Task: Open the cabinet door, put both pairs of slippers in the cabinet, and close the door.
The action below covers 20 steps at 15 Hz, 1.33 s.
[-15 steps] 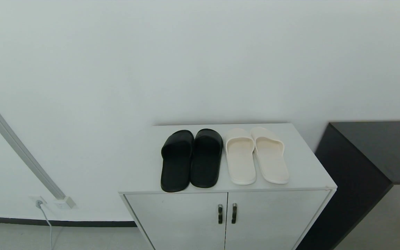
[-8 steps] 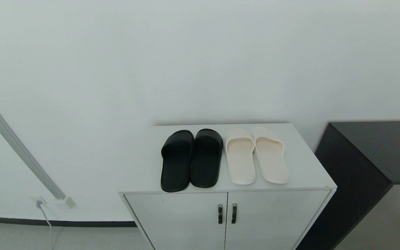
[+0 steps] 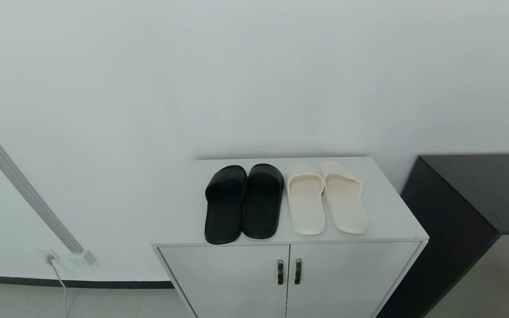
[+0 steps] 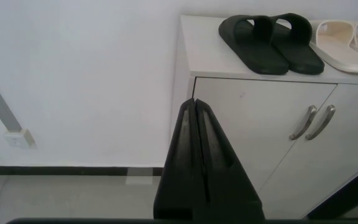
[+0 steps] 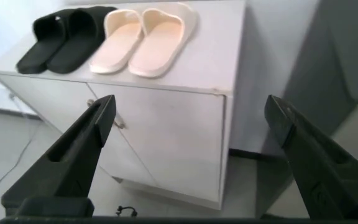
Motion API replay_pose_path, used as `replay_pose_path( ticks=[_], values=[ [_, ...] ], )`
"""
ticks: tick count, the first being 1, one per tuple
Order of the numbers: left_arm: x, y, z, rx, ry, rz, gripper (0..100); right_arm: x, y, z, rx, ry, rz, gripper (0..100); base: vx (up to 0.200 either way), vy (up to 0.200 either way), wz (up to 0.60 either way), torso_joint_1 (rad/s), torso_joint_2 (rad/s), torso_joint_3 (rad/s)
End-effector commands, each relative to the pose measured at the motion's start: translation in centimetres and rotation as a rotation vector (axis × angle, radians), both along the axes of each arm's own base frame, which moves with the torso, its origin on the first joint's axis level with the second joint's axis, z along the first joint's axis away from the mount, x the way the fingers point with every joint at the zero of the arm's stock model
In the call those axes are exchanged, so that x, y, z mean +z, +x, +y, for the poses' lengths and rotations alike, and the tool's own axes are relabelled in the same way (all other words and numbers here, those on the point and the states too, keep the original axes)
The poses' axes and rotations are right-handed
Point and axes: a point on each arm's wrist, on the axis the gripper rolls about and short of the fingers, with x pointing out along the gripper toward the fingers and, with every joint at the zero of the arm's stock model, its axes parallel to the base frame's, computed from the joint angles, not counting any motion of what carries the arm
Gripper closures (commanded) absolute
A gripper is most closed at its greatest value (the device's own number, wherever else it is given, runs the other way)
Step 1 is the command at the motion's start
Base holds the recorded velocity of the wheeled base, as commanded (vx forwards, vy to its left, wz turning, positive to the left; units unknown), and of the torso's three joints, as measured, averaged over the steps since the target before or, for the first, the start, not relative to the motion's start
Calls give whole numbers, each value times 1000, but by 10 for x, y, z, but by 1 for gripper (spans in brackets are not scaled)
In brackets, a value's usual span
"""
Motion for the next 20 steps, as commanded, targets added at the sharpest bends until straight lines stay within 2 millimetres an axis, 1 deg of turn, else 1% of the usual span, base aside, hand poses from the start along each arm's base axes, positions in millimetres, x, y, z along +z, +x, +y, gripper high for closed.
replay_pose_path(
  ticks=[1, 3, 5, 6, 7, 8, 9, 11, 12, 13, 15, 18, 19, 20],
  values=[
    [0, 0, 0, 1, 0, 0, 100, 0, 46, 22, 93, -30, 96, 0, 0, 0, 0, 0, 0, 0],
    [0, 0, 0, 1, 0, 2, 100, 17, 66, 37, 115, -31, 60, 0, 0, 0, 0, 0, 0, 0],
    [0, 0, 0, 1, 0, 2, 100, 36, 78, 55, 139, 2, 32, 0, 0, 0, 0, 0, 0, 0],
    [0, 0, 0, 1, 0, 2, 100, 42, 82, 62, 146, 17, 27, 0, 0, 0, 0, 0, 0, 0],
    [0, 0, 0, 1, 0, 2, 100, 47, 85, 76, 150, 16, 26, 0, 0, 0, 0, 0, 0, 0],
    [0, 0, 0, 1, 0, 2, 100, 47, 87, 87, 167, 5, 32, 0, 0, 0, 0, 0, 0, 0],
    [0, 0, 0, 1, 0, 2, 100, 47, 87, 95, 179, 0, 37, 0, 0, 0, 0, 0, 0, 0],
    [0, 0, 0, -2, 3, 0, 100, 48, 93, 129, 193, 26, 77, 0, 0, 0, 0, 0, 0, 0],
    [0, 0, 0, -2, 3, 2, 100, 48, 96, 136, 175, 24, 81, 0, 0, 0, 0, 0, 0, 0],
    [0, 0, 0, -2, 3, 0, 100, 44, 107, 153, 116, -1, 90, 0, 0, 0, 0, 0, 0, 0],
    [0, 0, 0, -2, 3, 2, 100, 37, 130, 178, 67, 5, 121, 0, 0, 0, 0, 0, 0, 0],
    [0, 0, 0, -2, 3, 2, 100, 23, 160, 201, -47, -22, 138, 0, 0, 0, 0, 0, 0, 0],
    [0, 0, 0, -2, 3, 2, 100, 19, 164, 204, -63, -32, 143, 0, 0, 0, 0, 0, 0, 0],
    [0, 0, 0, -2, 3, 2, 100, 10, 175, 209, -96, -39, 143, 0, 0, 0, 0, 0, 0, 0]
  ],
)
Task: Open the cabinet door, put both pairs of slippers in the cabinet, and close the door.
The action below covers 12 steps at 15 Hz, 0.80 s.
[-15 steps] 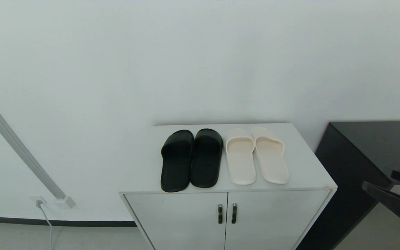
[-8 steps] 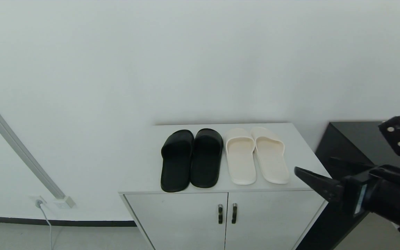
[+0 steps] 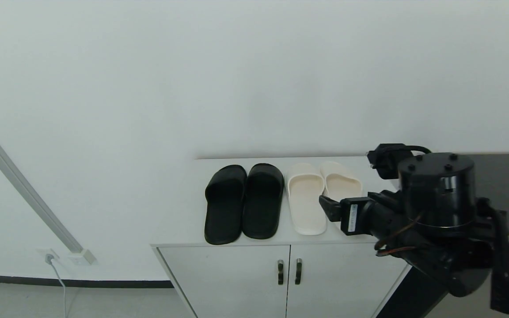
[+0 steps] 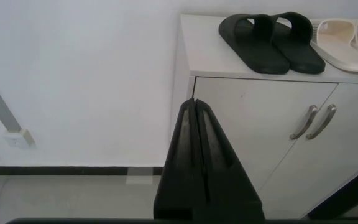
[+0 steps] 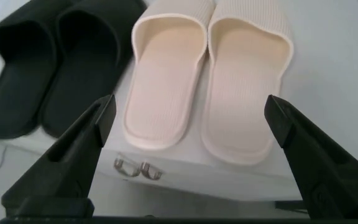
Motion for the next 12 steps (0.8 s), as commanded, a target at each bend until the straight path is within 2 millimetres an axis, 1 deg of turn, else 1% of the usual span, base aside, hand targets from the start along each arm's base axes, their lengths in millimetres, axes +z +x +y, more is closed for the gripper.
replay_pose_path(
  ticks=[1, 2, 4, 7, 9, 12],
  values=[
    [0, 0, 0, 1, 0, 1, 100, -33, 31, 17, -70, -49, 27, 0, 0, 0, 0, 0, 0, 0],
    [0, 0, 0, 1, 0, 1, 100, -41, 42, 21, -97, -42, 3, 0, 0, 0, 0, 0, 0, 0],
    [0, 0, 0, 1, 0, 1, 100, -53, 54, 24, -103, -57, -28, 0, 0, 0, 0, 0, 0, 0],
    [0, 0, 0, 1, 0, 1, 100, -70, 80, 30, -129, -75, -74, 0, 0, 0, 0, 0, 0, 0],
    [0, 0, 0, 1, 0, 1, 100, -76, 95, 29, -146, -91, -91, 0, 0, 0, 0, 0, 0, 0],
    [0, 0, 0, 1, 0, 1, 100, -78, 110, 29, -134, -83, -95, 0, 0, 0, 0, 0, 0, 0]
  ],
)
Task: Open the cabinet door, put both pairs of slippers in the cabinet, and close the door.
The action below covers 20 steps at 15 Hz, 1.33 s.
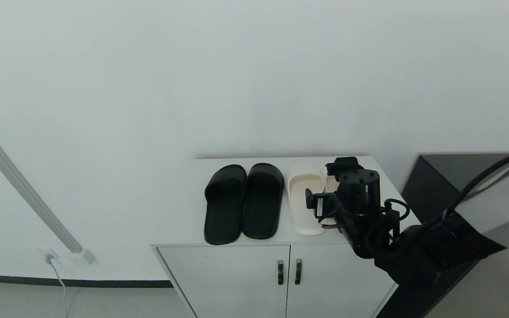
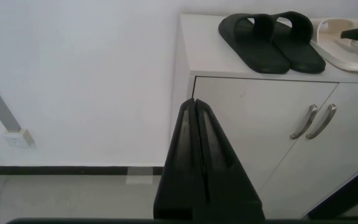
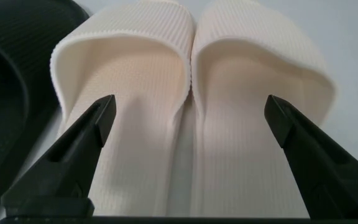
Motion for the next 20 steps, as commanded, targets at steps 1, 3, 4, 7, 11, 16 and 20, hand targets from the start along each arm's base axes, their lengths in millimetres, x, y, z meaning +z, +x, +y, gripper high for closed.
replay_pose_path(
  ticks=[1, 3, 4, 7, 11, 16, 20],
  values=[
    [0, 0, 0, 1, 0, 1, 100, -8, 13, 3, -5, -2, 5, 0, 0, 0, 0, 0, 0, 0],
    [0, 0, 0, 1, 0, 1, 100, -11, 24, 7, -9, -15, -8, 0, 0, 0, 0, 0, 0, 0],
    [0, 0, 0, 1, 0, 1, 100, -11, 31, 9, -15, -14, -16, 0, 0, 0, 0, 0, 0, 0],
    [0, 0, 0, 1, -2, 0, 100, -12, 45, 12, -28, -13, -24, 0, 0, 0, 0, 0, 0, 0],
    [0, 0, 0, 1, -2, 0, 100, -13, 56, 12, -42, -11, -26, 100, 0, 0, 0, 0, 0, 0],
    [0, 0, 0, 1, -2, 1, 100, 1, 51, 10, -37, -13, -54, 100, 0, 0, 0, 0, 0, 0],
    [0, 0, 0, 1, -2, 1, 100, 42, 23, 0, -4, -32, -113, 100, 0, 0, 0, 0, 0, 0]
  ],
)
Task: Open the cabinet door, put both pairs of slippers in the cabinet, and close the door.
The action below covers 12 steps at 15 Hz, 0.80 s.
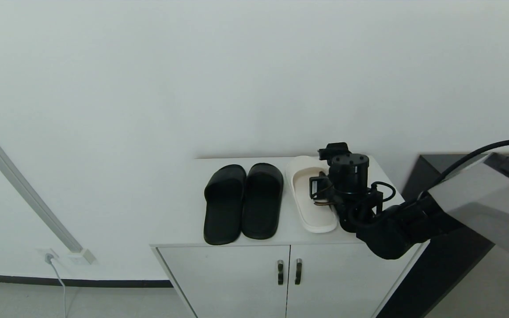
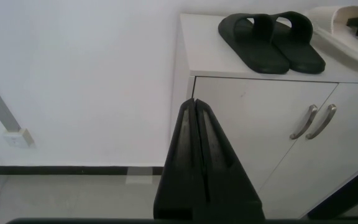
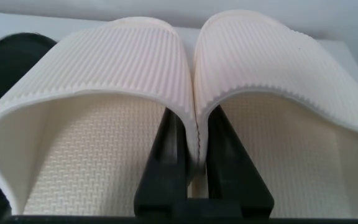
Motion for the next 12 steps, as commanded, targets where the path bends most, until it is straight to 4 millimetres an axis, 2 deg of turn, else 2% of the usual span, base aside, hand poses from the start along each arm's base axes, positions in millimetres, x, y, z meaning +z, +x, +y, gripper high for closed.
replay_pose_path(
  ticks=[1, 3, 4, 5, 6, 7, 10, 12],
  values=[
    [0, 0, 0, 1, -1, 1, 100, 36, -31, -7, 60, 12, -49, 100, 0, 0, 0, 0, 0, 0],
    [0, 0, 0, 1, -1, 1, 100, 50, -65, -12, 164, 3, -49, 100, 0, 0, 0, 0, 0, 0],
    [0, 0, 0, 1, -1, 0, 100, 52, -83, -17, 239, -1, -36, 100, 0, 0, 0, 0, 0, 0],
    [0, 0, 0, 1, -1, 1, 100, 53, -91, -20, 277, -1, -31, 100, 0, 0, 0, 0, 0, 0],
    [0, 0, 0, 1, -1, 1, 100, 52, -115, -29, 395, -3, -9, 100, 0, 0, 0, 0, 0, 0],
    [0, 0, 0, 3, -1, 0, 100, 54, -131, -38, 464, 1, -3, 100, 0, 0, 0, 0, 0, 0],
    [0, 0, 0, 1, -1, 1, 100, 53, -171, -64, 678, -8, 70, 100, 0, 0, 0, 0, 0, 0],
    [0, 0, 0, 1, -1, 1, 100, 51, -189, -75, 755, -27, 138, 100, 0, 0, 0, 0, 0, 0]
  ],
)
